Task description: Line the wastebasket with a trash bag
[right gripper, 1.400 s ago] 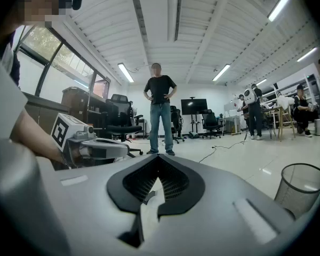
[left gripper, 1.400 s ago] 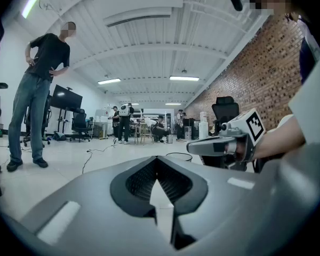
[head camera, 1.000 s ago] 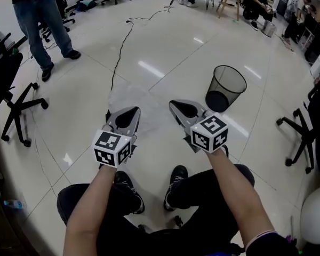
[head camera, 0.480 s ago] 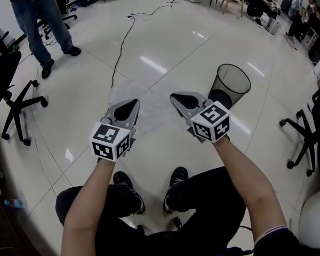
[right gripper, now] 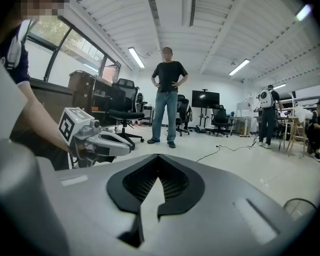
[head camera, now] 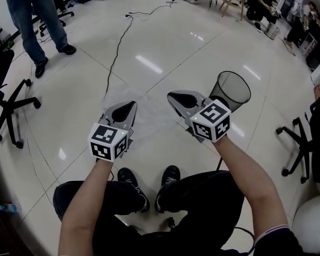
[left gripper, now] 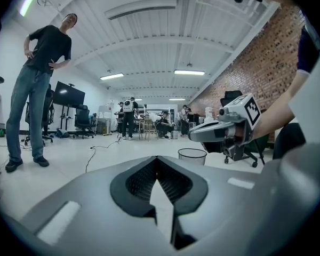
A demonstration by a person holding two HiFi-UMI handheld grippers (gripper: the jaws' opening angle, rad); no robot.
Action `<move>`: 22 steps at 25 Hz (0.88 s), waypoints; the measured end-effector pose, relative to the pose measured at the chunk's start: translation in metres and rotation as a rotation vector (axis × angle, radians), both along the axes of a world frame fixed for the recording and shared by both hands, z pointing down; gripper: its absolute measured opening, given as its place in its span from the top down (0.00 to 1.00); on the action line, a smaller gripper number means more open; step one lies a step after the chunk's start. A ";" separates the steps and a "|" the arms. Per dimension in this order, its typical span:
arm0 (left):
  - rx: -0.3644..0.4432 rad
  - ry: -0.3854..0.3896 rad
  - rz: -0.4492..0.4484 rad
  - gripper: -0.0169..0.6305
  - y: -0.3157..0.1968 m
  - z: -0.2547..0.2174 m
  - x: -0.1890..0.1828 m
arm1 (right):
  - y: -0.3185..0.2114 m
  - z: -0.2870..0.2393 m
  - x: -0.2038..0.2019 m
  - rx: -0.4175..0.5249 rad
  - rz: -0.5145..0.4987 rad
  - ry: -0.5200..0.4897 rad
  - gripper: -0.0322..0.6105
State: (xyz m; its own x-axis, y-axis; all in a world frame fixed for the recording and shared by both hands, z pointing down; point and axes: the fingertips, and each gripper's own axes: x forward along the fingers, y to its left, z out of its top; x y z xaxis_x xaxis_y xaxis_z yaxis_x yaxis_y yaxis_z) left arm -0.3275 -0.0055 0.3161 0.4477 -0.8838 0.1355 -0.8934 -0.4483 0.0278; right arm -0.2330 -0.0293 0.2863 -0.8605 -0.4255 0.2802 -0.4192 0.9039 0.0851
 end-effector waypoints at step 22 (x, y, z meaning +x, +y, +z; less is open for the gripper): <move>-0.282 0.031 -0.138 0.96 -0.036 0.163 -0.057 | -0.101 0.144 0.017 -0.151 0.039 0.113 0.95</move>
State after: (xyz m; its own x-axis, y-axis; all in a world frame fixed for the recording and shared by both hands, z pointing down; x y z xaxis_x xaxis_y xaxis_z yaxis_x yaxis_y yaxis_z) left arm -0.3846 -0.0417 0.4794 0.3338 -0.8659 0.3726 -0.9421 -0.2936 0.1618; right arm -0.2164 -0.1304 0.4305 -0.8037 -0.4035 0.4373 -0.4494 0.8933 -0.0016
